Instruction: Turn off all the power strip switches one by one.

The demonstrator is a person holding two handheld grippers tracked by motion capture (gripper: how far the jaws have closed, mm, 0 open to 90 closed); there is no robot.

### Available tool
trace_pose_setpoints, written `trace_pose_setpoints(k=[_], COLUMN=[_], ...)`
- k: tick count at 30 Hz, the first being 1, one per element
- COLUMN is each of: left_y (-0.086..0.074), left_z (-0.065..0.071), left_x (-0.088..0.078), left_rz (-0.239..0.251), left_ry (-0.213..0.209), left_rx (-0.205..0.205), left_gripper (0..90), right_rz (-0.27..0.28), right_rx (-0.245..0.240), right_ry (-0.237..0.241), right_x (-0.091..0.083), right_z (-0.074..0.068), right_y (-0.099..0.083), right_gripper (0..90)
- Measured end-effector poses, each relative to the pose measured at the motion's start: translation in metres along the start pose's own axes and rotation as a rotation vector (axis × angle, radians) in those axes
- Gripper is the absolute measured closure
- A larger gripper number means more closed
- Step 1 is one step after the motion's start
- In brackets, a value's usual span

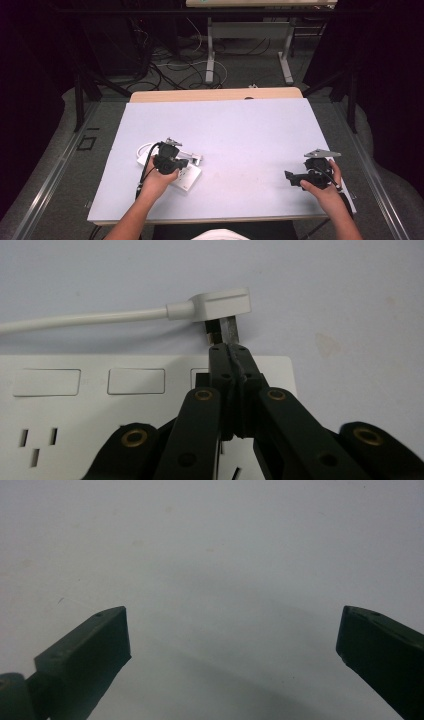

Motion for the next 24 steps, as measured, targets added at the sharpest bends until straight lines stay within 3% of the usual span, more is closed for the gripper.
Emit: trace_pose_setpoints(k=[8,10,13,24], left_y=[0.0,0.0,0.0,-0.001], left_z=[0.005,0.006,0.006,0.008], left_x=[0.003,0.005,0.005,0.011], left_rz=[-0.017,-0.003,-0.023,-0.025], left_ry=[-0.015,-0.011,-0.017,-0.008], left_rx=[0.016,0.016,0.017,0.02], left_gripper=[90.0,90.0,90.0,90.0], right_rz=[-0.003,-0.003,-0.002,-0.003], right_rx=[0.002,0.004,0.005,0.003], right_ry=[0.004,0.004,0.003,0.003], right_x=[0.001,0.001,0.001,0.001], right_z=[-0.001,-0.001,-0.001,-0.001], right_y=[0.0,0.001,0.001,0.0], right_gripper=[0.4,0.4,0.4,0.4])
Point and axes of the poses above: each handheld gripper's, and its own axes: x roughly forward along the jaws, y roughly out of its top, z roughly to its right, the point moved 1 cm from there along x, roughly forward along the jaws, and after that the axes turned 2 degrees about -z, right-handed, at the moved point
